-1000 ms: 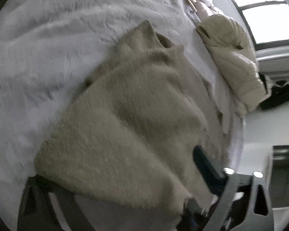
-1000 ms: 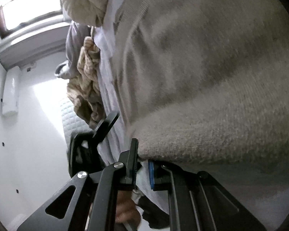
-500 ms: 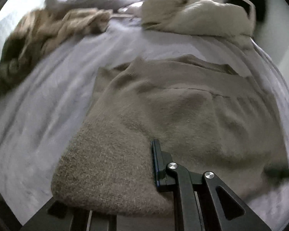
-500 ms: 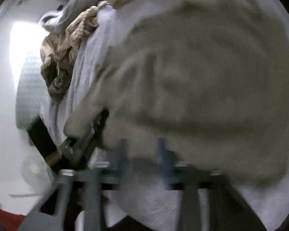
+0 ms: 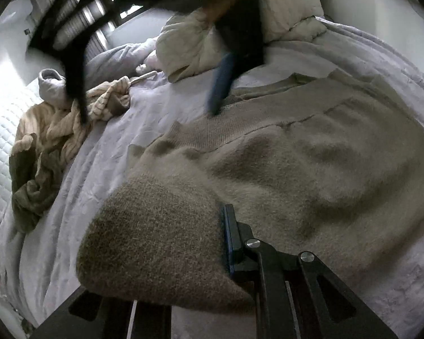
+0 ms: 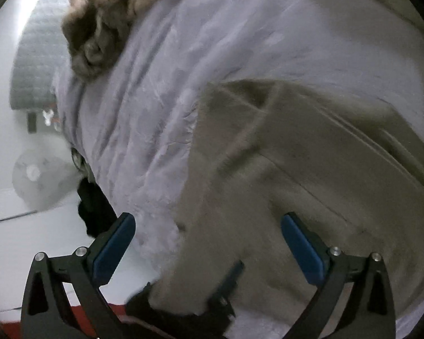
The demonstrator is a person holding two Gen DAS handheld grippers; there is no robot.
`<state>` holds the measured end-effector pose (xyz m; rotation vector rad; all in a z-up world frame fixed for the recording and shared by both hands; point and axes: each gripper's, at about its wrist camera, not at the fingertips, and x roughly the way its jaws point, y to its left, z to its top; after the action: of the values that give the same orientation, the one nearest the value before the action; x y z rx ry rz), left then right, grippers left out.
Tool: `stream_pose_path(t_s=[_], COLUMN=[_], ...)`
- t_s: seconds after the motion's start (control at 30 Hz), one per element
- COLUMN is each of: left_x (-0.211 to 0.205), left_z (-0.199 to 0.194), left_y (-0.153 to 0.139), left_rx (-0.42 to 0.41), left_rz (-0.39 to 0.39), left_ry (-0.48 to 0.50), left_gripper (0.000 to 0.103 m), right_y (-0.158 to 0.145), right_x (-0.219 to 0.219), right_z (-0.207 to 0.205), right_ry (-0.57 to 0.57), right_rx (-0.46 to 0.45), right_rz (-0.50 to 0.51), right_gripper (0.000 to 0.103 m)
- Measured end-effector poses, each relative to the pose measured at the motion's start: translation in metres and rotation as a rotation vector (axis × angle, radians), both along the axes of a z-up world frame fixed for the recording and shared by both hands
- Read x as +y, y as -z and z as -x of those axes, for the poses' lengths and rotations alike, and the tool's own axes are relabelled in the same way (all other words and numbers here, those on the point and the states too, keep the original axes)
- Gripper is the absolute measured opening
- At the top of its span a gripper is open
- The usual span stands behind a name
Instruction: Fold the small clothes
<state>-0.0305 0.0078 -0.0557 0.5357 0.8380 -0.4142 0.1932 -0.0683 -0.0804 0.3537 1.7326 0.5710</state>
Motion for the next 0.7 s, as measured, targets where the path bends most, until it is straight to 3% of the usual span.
stream_pose_path(t_s=[0.13,0.27,0.4,0.43,0.47,0.5,0.7], left_x=[0.0,-0.003,-0.007,-0.007,-0.008,-0.008,-0.016], left_z=[0.001,0.005,0.003,0.003,0.003,0.003,0.008], left_y=[0.004,0.005,0.007,0.007,0.006,0.004,-0.023], left_rx=[0.001,-0.021,-0.026,-0.028,-0.028,-0.026,-0.045], left_rz=[-0.008,-0.024,-0.035,-0.038,-0.039,-0.039,0.013], left_ry=[-0.003,0.01,0.015,0.017,0.019,0.019,0.061], left_gripper=[0.016,0.016,0.016,0.016,0.016,0.016,0.016], right_y=[0.021,0.044,0.057,0.059,0.059,0.057,0.001], right_x=[0.043,0.072,0.09,0.091,0.091,0.083,-0.006], right_z=[-0.011,-0.017,-0.019,-0.017,-0.018,-0.017,-0.004], right_ry=[-0.163,-0.253,-0.342,-0.363,-0.368,-0.356,-0.069], right_rx=[0.005,0.062,0.012,-0.011,-0.028,-0.049,-0.154], right_rz=[0.145,0.208,0.351,0.386,0.408,0.431,0.148], right_gripper=[0.103,0.103,0.1,0.093,0.054,0.023,0.017])
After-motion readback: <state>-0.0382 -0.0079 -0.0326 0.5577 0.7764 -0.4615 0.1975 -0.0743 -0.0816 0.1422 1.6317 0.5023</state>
